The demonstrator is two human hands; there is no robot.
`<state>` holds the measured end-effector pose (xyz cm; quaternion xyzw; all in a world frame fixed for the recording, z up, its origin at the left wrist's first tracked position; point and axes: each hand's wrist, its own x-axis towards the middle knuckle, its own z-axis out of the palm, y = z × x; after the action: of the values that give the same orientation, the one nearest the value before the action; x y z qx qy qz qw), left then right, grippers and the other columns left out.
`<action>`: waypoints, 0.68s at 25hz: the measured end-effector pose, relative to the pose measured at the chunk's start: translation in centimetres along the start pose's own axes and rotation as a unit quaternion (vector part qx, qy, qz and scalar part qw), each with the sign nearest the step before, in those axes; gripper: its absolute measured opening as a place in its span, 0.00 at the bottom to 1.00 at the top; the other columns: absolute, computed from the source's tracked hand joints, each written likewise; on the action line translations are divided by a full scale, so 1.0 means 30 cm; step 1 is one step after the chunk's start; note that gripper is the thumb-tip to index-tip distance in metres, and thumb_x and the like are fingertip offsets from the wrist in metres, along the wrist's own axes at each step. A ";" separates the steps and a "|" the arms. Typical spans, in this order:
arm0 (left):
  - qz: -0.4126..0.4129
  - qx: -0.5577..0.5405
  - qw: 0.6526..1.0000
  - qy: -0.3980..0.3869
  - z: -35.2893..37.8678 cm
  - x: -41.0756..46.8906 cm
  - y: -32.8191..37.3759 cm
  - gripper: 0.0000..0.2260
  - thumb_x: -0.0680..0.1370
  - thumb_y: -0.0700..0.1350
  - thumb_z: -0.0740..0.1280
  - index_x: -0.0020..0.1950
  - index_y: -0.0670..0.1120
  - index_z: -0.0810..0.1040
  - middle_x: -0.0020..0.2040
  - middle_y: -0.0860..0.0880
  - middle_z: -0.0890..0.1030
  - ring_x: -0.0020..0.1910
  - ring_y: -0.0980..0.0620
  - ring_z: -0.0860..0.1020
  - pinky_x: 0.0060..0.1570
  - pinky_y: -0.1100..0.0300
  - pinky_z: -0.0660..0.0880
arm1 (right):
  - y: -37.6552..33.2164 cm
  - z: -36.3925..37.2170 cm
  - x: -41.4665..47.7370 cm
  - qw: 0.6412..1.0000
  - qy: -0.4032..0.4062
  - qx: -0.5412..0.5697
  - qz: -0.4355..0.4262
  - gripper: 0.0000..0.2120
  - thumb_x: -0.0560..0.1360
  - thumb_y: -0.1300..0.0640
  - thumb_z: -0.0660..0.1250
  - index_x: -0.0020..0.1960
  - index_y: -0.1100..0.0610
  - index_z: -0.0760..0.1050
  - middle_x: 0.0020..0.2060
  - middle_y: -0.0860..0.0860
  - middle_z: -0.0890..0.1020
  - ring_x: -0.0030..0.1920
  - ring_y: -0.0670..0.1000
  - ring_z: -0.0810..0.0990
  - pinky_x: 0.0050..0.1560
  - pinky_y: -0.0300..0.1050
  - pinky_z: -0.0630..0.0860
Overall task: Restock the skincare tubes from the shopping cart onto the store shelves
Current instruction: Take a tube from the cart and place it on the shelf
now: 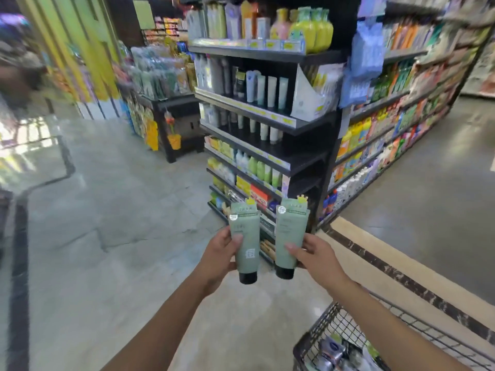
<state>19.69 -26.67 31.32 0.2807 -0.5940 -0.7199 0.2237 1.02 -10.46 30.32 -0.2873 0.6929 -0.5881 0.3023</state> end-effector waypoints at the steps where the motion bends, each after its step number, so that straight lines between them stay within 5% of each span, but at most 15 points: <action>1: 0.007 0.002 1.000 0.003 -0.072 0.012 0.027 0.12 0.86 0.43 0.62 0.69 0.50 0.77 0.62 0.48 0.84 0.59 0.47 0.84 0.54 0.42 0.82 | -0.026 0.068 0.026 1.000 -0.003 0.006 -0.006 0.11 0.77 0.61 0.73 0.58 0.50 0.80 0.54 0.46 0.87 0.54 0.47 0.86 0.53 0.49 0.83; 5: 0.018 -0.003 1.000 0.024 -0.357 0.066 0.119 0.12 0.86 0.43 0.61 0.68 0.48 0.77 0.62 0.47 0.84 0.61 0.46 0.83 0.55 0.39 0.82 | -0.125 0.328 0.146 1.000 -0.016 0.012 -0.021 0.13 0.77 0.62 0.72 0.58 0.49 0.80 0.52 0.42 0.87 0.51 0.42 0.86 0.46 0.38 0.82; 17: 0.052 -0.011 0.995 0.086 -0.852 0.431 0.301 0.11 0.86 0.42 0.63 0.67 0.47 0.79 0.59 0.48 0.86 0.59 0.46 0.84 0.56 0.38 0.82 | -0.316 0.764 0.691 0.995 -0.082 -0.014 -0.059 0.17 0.78 0.59 0.72 0.60 0.41 0.77 0.55 0.42 0.86 0.55 0.44 0.85 0.53 0.47 0.84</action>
<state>27.11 -55.56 34.90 0.3080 -0.5784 -0.6872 0.3137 5.26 -42.16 35.14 -0.3793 0.6556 -0.5698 0.3190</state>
